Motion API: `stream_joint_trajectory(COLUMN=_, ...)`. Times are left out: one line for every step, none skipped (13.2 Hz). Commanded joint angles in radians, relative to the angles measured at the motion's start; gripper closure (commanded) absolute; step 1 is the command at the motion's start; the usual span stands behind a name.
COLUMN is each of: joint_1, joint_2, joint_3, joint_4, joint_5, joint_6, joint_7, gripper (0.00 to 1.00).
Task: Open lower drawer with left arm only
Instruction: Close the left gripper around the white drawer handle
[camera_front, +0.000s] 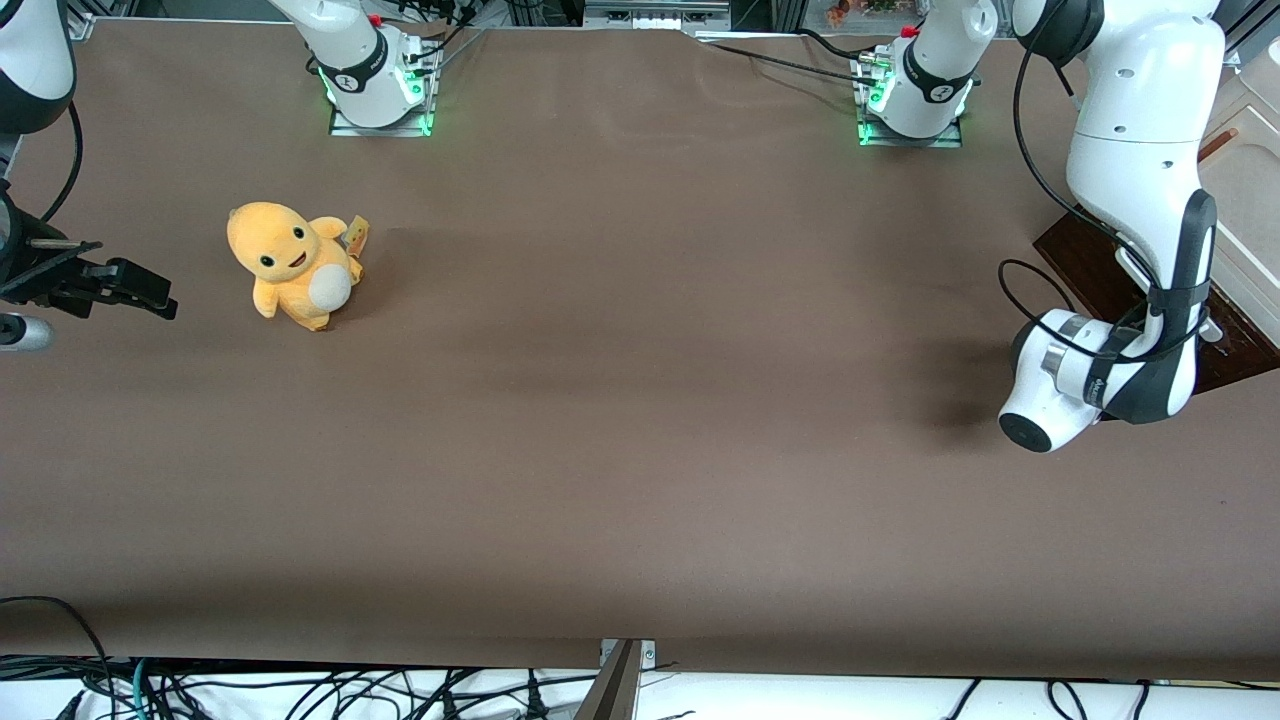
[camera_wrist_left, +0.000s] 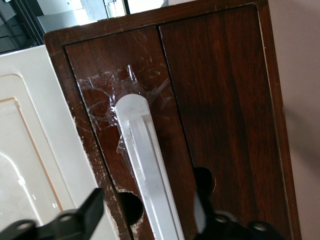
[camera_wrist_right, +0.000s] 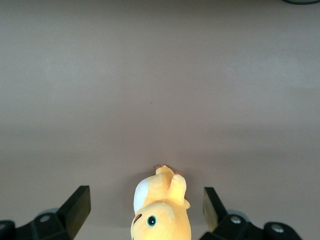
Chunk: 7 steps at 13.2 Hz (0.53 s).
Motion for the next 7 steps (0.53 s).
stream_joint_trajectory(joint_1=0.011, joint_2=0.032, joint_3=0.000, joint_4=0.019, joint_5=0.036, joint_6=-0.004, joint_7=-0.044, gripper=0.64)
stream_joint_trajectory(joint_1=0.015, joint_2=0.037, joint_3=0.000, joint_4=0.019, joint_5=0.038, joint_6=-0.004, joint_7=-0.055, gripper=0.69)
stream_joint_trajectory(joint_1=0.018, joint_2=0.037, joint_3=0.000, joint_4=0.018, joint_5=0.060, joint_6=-0.004, joint_7=-0.056, gripper=0.69)
stream_joint_trajectory(joint_1=0.026, joint_2=0.037, joint_3=0.000, joint_4=0.018, joint_5=0.067, joint_6=-0.005, joint_7=-0.056, gripper=0.69)
stream_joint_trajectory(joint_1=0.028, joint_2=0.037, joint_3=0.000, joint_4=0.018, joint_5=0.068, joint_6=-0.005, joint_7=-0.056, gripper=0.69)
stream_joint_trajectory(joint_1=0.029, joint_2=0.037, joint_3=0.000, joint_4=0.018, joint_5=0.068, joint_6=-0.005, joint_7=-0.061, gripper=0.69)
stream_joint_trajectory(joint_1=0.029, joint_2=0.038, joint_3=0.000, joint_4=0.016, joint_5=0.068, joint_6=-0.005, joint_7=-0.067, gripper=0.70)
